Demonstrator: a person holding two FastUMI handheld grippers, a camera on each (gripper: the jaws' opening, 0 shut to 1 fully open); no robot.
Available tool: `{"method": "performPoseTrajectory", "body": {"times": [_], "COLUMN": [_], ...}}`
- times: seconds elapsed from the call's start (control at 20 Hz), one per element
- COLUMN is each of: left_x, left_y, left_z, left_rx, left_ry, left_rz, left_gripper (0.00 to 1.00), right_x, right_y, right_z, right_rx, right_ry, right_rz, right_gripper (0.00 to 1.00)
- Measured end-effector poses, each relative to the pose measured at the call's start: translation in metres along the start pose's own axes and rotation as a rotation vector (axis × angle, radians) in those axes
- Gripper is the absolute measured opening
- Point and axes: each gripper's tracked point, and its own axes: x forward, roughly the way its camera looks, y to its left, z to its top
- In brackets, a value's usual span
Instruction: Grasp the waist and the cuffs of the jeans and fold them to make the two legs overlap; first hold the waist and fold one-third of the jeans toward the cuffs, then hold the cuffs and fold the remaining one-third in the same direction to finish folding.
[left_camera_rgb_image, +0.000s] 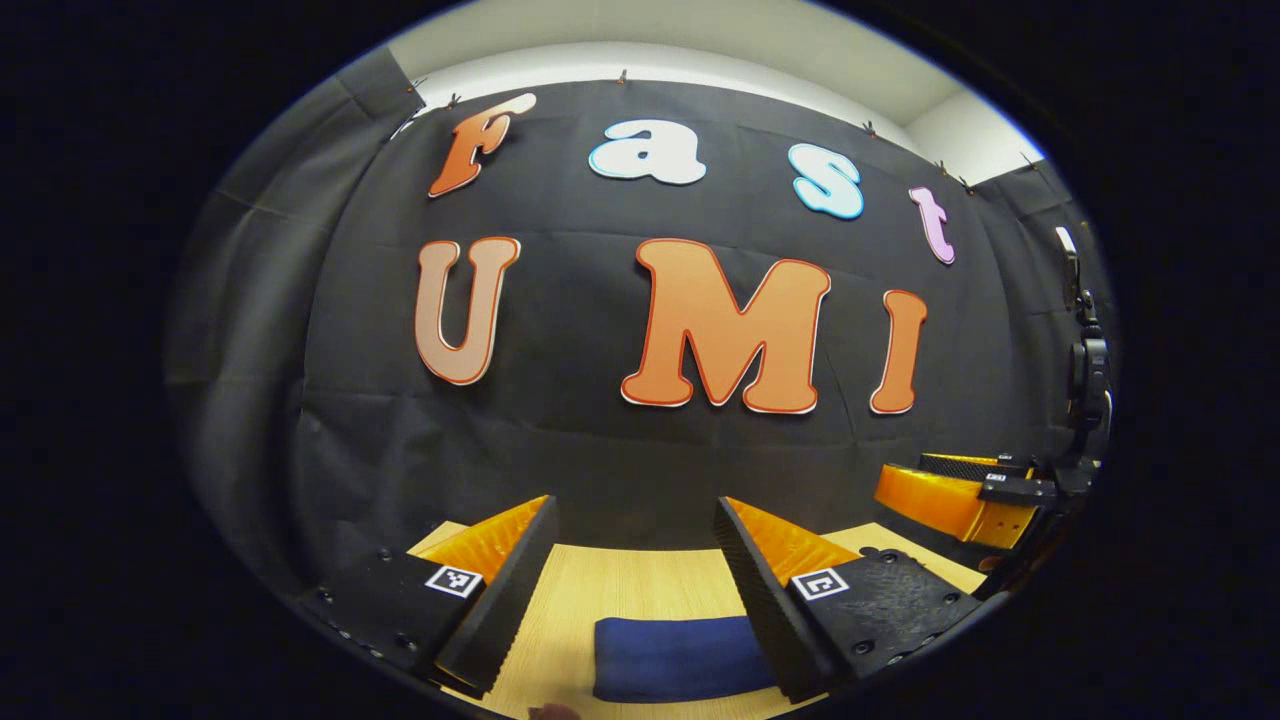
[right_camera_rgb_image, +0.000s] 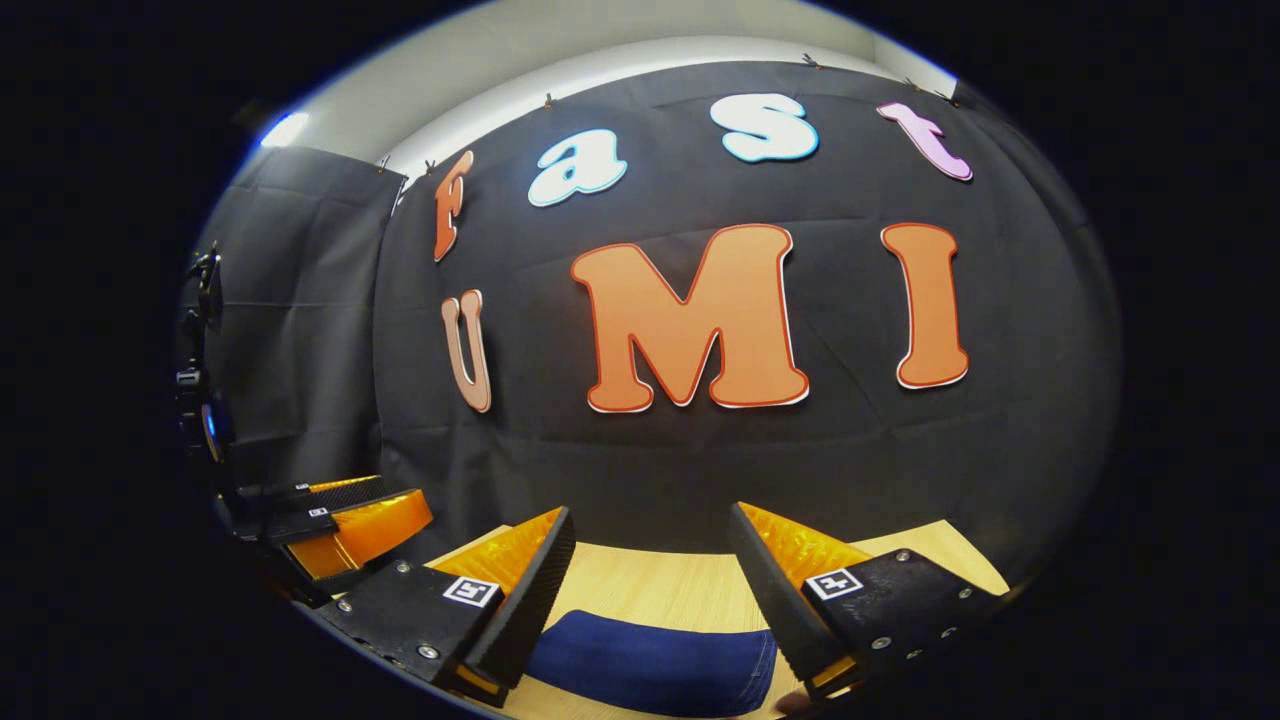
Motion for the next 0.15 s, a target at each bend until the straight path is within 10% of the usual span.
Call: {"method": "performPoseTrajectory", "body": {"times": [0.15], "left_x": [0.0013], "left_y": [0.0012], "left_z": [-0.0076], "left_rx": [0.002], "left_ry": [0.021], "left_rz": [0.0], "left_gripper": [0.99], "right_x": [0.0011], "right_y": [0.0075], "right_z": [-0.0044], "right_rx": [-0.008], "right_ry": [0.01], "right_rz": [0.012], "right_gripper": [0.96]}}
